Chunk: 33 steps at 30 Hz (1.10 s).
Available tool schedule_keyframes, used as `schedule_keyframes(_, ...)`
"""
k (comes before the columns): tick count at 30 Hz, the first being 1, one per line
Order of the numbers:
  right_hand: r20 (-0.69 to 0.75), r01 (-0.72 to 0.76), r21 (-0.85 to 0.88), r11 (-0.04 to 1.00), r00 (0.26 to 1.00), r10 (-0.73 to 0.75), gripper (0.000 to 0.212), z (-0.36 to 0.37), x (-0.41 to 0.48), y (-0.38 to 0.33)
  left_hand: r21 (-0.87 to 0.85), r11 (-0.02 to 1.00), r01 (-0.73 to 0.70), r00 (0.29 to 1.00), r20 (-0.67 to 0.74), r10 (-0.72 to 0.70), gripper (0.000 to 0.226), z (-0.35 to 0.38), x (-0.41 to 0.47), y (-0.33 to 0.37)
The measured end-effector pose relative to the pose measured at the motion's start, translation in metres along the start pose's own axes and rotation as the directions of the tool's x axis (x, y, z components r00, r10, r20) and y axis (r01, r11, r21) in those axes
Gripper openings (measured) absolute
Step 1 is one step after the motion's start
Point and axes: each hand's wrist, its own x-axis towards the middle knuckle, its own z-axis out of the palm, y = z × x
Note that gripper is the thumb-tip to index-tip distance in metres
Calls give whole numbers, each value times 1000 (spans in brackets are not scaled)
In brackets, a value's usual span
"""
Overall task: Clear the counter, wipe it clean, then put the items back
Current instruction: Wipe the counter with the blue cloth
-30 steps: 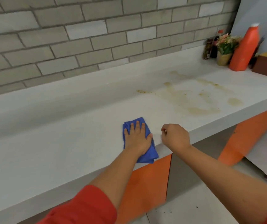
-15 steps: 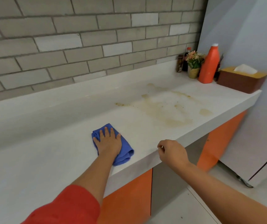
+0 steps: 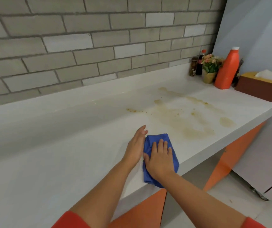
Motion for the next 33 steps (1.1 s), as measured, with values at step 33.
schedule_keyframes(33,113,366,-63,928,927,-358,82,25,112,-109,834,527,162,972,-228,63,45,-230,177,-77)
